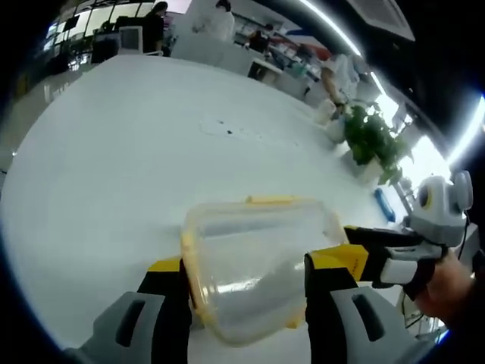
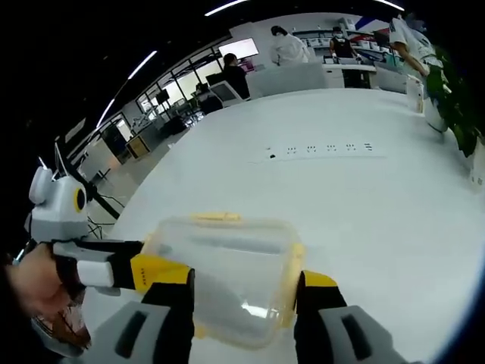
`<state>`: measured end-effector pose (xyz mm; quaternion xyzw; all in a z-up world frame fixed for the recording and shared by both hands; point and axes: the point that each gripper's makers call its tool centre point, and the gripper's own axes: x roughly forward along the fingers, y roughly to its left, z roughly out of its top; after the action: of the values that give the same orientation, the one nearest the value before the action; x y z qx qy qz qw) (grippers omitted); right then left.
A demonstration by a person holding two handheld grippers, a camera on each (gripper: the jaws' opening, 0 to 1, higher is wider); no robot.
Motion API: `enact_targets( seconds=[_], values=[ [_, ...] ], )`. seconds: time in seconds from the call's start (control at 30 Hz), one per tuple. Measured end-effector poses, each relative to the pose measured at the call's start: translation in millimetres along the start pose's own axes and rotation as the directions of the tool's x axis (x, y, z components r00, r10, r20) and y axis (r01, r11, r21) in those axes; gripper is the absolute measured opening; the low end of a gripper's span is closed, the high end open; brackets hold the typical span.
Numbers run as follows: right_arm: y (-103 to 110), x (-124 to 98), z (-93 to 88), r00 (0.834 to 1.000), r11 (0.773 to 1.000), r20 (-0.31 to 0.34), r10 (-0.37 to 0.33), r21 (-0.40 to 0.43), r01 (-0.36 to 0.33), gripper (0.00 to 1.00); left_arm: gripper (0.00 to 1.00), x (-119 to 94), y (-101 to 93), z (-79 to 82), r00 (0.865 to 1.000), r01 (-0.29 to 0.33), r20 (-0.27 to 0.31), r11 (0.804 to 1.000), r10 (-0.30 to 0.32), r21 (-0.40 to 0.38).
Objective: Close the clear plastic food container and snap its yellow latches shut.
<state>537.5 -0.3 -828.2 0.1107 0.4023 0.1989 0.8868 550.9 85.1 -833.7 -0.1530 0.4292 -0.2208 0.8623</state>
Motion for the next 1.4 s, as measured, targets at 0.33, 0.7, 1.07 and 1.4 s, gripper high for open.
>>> enact_targets(
  seconds=[0.33,0.7,1.07,1.4],
  values=[
    [20.1,20.0,9.2,1.0,1.0,0.012,0.001,0.002,-0.001,0.52,0.59,-6.1,26.6,12.4,1.0,-0.003,0.0,1.0,0.003,-0.001],
    [20.7,22.6,11.8,1.0,1.0,0.028,0.001,0.004,-0.002,0.52,0.6,-7.5,28.6,13.6,1.0,-0.005,0.007,1.0,0.005,0.0],
    [21.8,23.3,10.2,0.998,0.999,0.056,0.014,0.051,-0.017,0.54,0.61,-10.4,31.4,13.6,1.0,-0.007,0.024,1.0,0.007,0.001],
    [18.2,22.7,30.0,0.989,0.998,0.148,0.0,0.062,-0.009,0.72,0.75,-22.8,47.0,38.4,0.978,-0.004,0.207,0.996,0.022,-0.087]
  ],
)
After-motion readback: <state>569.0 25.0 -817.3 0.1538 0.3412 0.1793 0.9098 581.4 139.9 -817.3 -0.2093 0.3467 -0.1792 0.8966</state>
